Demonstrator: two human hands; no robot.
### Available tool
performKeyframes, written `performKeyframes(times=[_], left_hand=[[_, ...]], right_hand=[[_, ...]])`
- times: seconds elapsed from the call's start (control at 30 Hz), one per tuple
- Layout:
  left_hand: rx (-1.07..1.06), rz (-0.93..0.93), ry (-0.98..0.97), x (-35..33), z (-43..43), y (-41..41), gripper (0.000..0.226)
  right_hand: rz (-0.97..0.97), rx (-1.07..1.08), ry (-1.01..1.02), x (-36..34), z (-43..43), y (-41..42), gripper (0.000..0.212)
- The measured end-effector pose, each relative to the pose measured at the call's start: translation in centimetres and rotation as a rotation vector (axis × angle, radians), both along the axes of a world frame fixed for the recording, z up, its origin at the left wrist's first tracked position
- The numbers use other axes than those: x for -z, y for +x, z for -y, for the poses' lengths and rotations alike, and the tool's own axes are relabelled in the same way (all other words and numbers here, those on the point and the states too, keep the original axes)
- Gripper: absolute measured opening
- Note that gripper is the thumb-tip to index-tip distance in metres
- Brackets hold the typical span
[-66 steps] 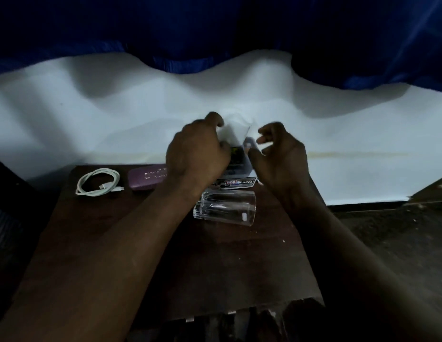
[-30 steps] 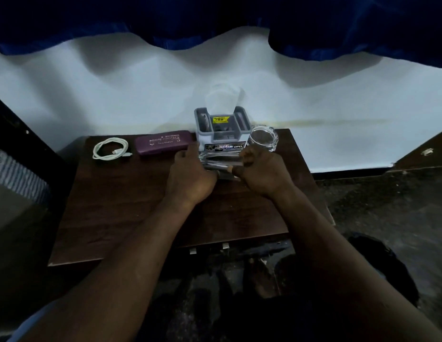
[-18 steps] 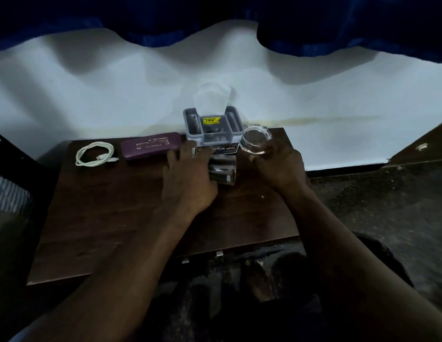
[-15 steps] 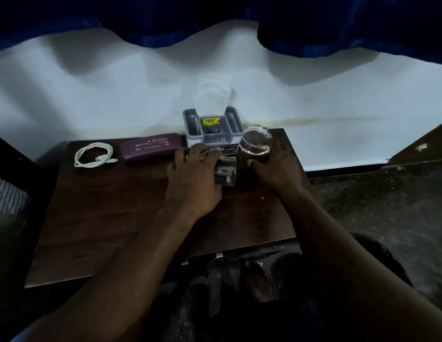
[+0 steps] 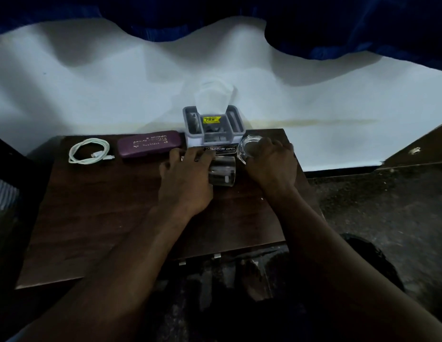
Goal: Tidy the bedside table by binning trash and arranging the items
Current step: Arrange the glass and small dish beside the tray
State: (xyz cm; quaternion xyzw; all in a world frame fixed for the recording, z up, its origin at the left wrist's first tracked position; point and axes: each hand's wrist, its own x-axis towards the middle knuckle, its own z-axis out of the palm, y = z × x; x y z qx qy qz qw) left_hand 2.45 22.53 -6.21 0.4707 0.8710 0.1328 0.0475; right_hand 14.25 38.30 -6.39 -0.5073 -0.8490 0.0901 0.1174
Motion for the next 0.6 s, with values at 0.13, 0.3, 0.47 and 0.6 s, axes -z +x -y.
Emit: performKeyframes(times=[0.13,0.3,0.47,0.6], left_hand=[[-0.013,-0.009,-0.002,0.0,0.1,-0.2,0.082],[-0.015,0.014,-0.042,0.4,0.3,-1.0,0.087],[-0.042,0.067,-0.067,0.3,0.4,-1.4,0.088],[-0.059,0.191,-0.025,-0.3,0.5,-2.0,0.085]], right_hand=[[-0.005,-0.03,-0.142,1.0,-0.5,0.3,0.074],[0.078,-0.094,-0.217,1.7,-1.2,0.6,0.082],[0.15,-0.049,-0.252,0.2,-1.2,0.5,0.077],[-0.119,0.04,-0.456,-1.6,-2.2,0.9,0.068]])
